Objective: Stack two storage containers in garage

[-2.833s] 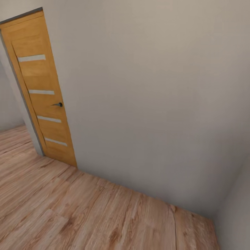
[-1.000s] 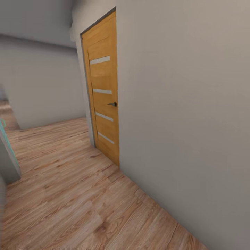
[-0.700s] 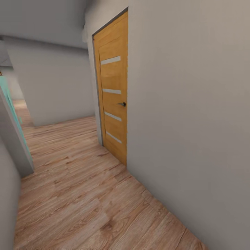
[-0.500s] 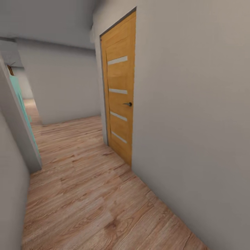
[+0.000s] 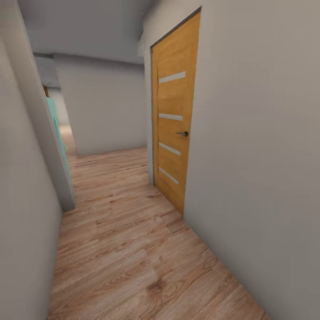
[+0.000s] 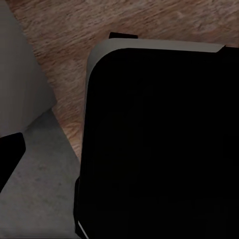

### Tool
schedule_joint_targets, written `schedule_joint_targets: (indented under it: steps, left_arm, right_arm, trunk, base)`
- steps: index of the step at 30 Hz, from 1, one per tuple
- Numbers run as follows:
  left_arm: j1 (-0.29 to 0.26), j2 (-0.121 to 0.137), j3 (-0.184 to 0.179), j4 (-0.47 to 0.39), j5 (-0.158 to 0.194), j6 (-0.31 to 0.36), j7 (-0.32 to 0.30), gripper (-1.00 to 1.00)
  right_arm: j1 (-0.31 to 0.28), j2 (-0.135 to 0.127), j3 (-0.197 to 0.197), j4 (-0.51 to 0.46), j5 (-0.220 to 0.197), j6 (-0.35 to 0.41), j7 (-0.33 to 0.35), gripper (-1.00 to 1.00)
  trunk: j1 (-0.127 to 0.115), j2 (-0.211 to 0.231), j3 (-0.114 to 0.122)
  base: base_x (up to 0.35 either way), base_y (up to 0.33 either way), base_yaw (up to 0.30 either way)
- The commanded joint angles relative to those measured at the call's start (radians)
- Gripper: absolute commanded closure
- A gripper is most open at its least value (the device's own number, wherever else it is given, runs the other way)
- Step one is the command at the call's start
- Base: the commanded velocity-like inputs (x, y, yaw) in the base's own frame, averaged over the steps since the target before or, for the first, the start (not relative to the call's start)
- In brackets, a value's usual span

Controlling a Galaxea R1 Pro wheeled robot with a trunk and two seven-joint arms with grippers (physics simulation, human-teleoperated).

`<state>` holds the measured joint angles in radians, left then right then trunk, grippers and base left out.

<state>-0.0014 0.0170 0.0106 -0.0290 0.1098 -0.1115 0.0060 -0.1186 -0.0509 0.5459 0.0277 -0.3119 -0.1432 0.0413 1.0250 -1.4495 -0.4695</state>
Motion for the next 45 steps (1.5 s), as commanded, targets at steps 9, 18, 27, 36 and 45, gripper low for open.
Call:
schedule_joint_targets:
  steps: [9, 18, 27, 36, 45]
  left_arm:
    - [0.000, 0.000, 0.000, 0.000, 0.008, -0.003, 0.001, -1.00]
    - [0.000, 0.000, 0.000, 0.000, 0.008, -0.002, 0.001, -1.00]
    - [0.000, 0.000, 0.000, 0.000, 0.008, -0.002, 0.000, -1.00]
    - [0.000, 0.000, 0.000, 0.000, 0.008, -0.002, 0.000, -1.00]
    - [0.000, 0.000, 0.000, 0.000, 0.008, -0.002, 0.000, -1.00]
  right_arm:
    - [-0.001, -0.006, 0.008, 0.004, 0.045, -0.005, 0.054, -1.00]
    - [-0.001, -0.012, 0.007, 0.004, 0.064, -0.003, 0.065, -1.00]
    - [-0.001, -0.008, 0.006, 0.003, 0.061, -0.001, 0.047, -1.00]
    - [-0.001, -0.009, 0.005, 0.003, 0.059, -0.001, 0.046, -1.00]
    - [-0.001, -0.009, 0.005, 0.003, 0.059, -0.001, 0.046, -1.00]
  trunk:
    - [0.000, -0.001, -0.001]
    - [0.000, -0.001, -0.001]
    - [0.000, -0.001, -0.001]
    - [0.000, -0.001, -0.001]
    - [0.000, -0.001, -0.001]
  base:
    - [0.000, 0.000, 0.033]
    - [0.018, 0.000, 0.001]
    - [0.286, 0.000, 0.000]
    - [0.322, 0.000, 0.153]
    - [0.322, 0.000, 0.269]
